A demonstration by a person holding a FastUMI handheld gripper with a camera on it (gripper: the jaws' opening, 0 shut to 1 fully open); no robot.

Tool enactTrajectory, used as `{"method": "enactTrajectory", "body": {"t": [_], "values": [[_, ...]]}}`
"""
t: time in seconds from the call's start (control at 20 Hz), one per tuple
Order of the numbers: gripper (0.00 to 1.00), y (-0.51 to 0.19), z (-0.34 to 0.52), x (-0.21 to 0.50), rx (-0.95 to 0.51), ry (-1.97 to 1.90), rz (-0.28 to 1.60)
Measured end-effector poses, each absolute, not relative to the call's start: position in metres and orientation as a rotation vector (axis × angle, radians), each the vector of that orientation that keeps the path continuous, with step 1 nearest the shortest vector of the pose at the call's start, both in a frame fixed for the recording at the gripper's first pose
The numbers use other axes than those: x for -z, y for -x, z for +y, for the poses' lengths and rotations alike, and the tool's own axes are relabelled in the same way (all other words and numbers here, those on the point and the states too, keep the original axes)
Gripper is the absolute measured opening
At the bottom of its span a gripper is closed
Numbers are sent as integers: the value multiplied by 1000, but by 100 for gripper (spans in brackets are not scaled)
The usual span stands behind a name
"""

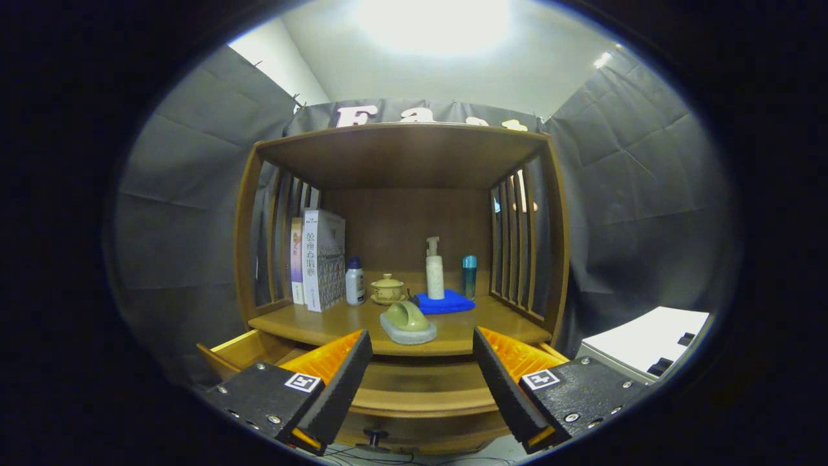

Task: Pull open the drawer, take out the items inside it, and place them on the countertop above the cabinet.

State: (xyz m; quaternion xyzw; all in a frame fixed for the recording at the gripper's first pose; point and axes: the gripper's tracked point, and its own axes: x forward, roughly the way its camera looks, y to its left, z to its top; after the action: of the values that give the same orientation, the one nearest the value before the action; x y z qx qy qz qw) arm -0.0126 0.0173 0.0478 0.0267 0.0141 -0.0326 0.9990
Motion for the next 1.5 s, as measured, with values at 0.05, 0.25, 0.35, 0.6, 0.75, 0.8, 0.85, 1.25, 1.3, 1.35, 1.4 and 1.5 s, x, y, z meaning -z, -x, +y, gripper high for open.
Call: {"method": "enactTrajectory", "body": {"t": [0.05, 0.25, 0.35, 0.6, 0.75, 0.8, 0.85, 1.25, 1.3, 1.35, 1.4, 1.5], "values": [[97, 18, 19, -40, 64, -52, 39], [97, 37, 37, -10, 30, -19, 75], [97, 45, 45, 2, 15, -10, 86], [97, 55, 63, 36, -9, -23, 141], [97, 53, 67, 63, -9, -43, 201], [97, 50, 68, 71, -10, -44, 220], [97, 48, 67, 77, -6, -42, 234], [95, 31, 74, 89, 3, -21, 262], [95, 31, 74, 86, 8, -24, 257], [94, 28, 72, 86, 20, -30, 264], [94, 30, 72, 88, 23, -30, 273], [94, 24, 72, 87, 23, -28, 273]]}}
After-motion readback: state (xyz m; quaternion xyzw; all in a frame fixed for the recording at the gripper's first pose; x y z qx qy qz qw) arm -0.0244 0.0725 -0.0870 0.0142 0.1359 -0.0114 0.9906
